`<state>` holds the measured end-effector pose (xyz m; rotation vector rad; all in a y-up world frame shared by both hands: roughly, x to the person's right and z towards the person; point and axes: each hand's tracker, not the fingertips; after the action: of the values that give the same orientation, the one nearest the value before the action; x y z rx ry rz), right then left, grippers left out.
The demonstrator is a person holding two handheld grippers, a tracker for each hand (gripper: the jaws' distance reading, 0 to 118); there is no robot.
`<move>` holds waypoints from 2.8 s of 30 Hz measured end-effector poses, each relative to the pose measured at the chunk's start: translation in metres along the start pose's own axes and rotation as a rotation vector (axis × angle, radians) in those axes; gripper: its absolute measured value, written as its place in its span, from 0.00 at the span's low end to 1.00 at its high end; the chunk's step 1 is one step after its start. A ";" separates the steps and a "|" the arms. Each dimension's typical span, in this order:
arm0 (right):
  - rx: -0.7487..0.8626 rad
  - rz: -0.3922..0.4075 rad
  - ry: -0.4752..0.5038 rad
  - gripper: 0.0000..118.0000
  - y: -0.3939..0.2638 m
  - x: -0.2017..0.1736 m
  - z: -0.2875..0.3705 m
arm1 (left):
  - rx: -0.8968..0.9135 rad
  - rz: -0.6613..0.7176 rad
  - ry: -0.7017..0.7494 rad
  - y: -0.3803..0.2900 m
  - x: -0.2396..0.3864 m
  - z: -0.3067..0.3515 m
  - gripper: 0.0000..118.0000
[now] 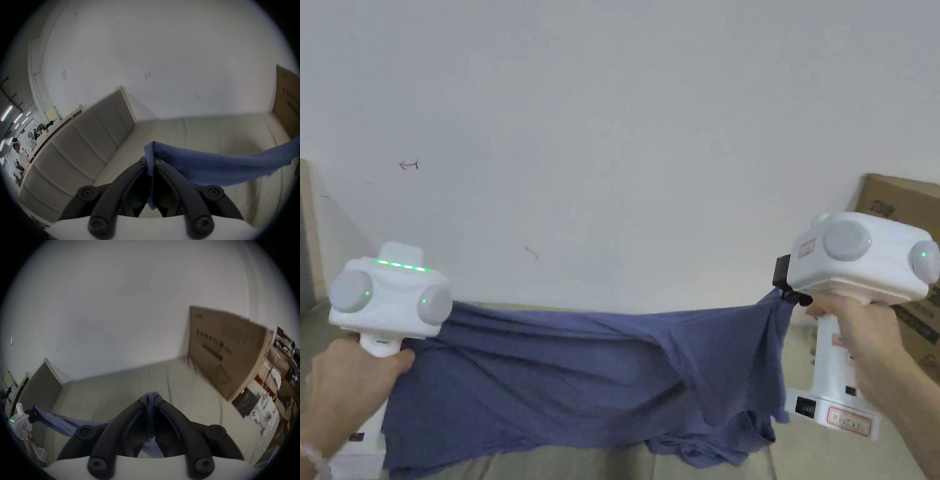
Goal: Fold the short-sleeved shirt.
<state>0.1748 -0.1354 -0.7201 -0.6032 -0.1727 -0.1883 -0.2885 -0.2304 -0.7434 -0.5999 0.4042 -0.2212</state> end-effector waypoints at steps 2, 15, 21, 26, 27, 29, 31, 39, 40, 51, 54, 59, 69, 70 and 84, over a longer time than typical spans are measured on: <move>-0.085 0.024 -0.001 0.07 -0.045 0.007 -0.027 | -0.095 -0.012 -0.026 -0.046 0.012 -0.016 0.03; -0.379 0.082 0.041 0.06 -0.270 0.079 0.021 | -0.257 -0.103 -0.191 -0.254 -0.040 0.058 0.03; -0.362 0.041 0.033 0.06 -0.345 0.112 0.136 | -0.243 -0.119 -0.159 -0.317 -0.083 0.165 0.03; -0.396 0.086 0.028 0.06 -0.408 0.129 0.212 | -0.264 -0.072 -0.142 -0.359 -0.116 0.223 0.03; -0.389 0.096 0.027 0.06 -0.417 0.130 0.222 | -0.277 -0.065 -0.138 -0.366 -0.119 0.232 0.03; -0.403 0.089 0.003 0.06 -0.431 0.134 0.239 | -0.281 -0.061 -0.130 -0.380 -0.124 0.249 0.03; -0.395 0.041 0.006 0.06 -0.440 0.139 0.251 | -0.289 -0.085 -0.128 -0.392 -0.127 0.262 0.03; -0.319 0.144 -0.042 0.48 -0.436 0.116 0.264 | -0.315 -0.018 -0.173 -0.386 -0.140 0.279 0.76; -0.308 0.162 -0.005 0.53 -0.430 0.111 0.267 | -0.312 -0.012 -0.177 -0.382 -0.140 0.283 0.83; -0.231 0.148 0.113 0.00 -0.395 0.056 0.245 | -0.280 0.001 -0.277 -0.344 -0.105 0.275 0.00; -0.282 0.124 0.147 0.00 -0.400 0.047 0.230 | -0.344 0.049 -0.308 -0.344 -0.098 0.258 0.00; -0.316 0.153 0.139 0.00 -0.397 0.036 0.202 | -0.347 0.033 -0.283 -0.327 -0.092 0.223 0.00; -0.371 0.192 0.140 0.00 -0.359 -0.001 0.102 | -0.320 0.122 -0.304 -0.235 -0.074 0.099 0.42; -0.371 0.195 0.142 0.00 -0.356 -0.004 0.094 | -0.318 0.122 -0.303 -0.220 -0.070 0.075 0.56; -0.451 0.192 0.193 0.00 -0.376 0.004 0.065 | -0.601 0.193 -0.393 -0.225 -0.040 -0.095 0.90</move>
<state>0.0872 -0.4017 -0.4612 -1.0398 0.1194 -0.0975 -0.3846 -0.4464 -0.6708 -1.1630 0.1371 0.2147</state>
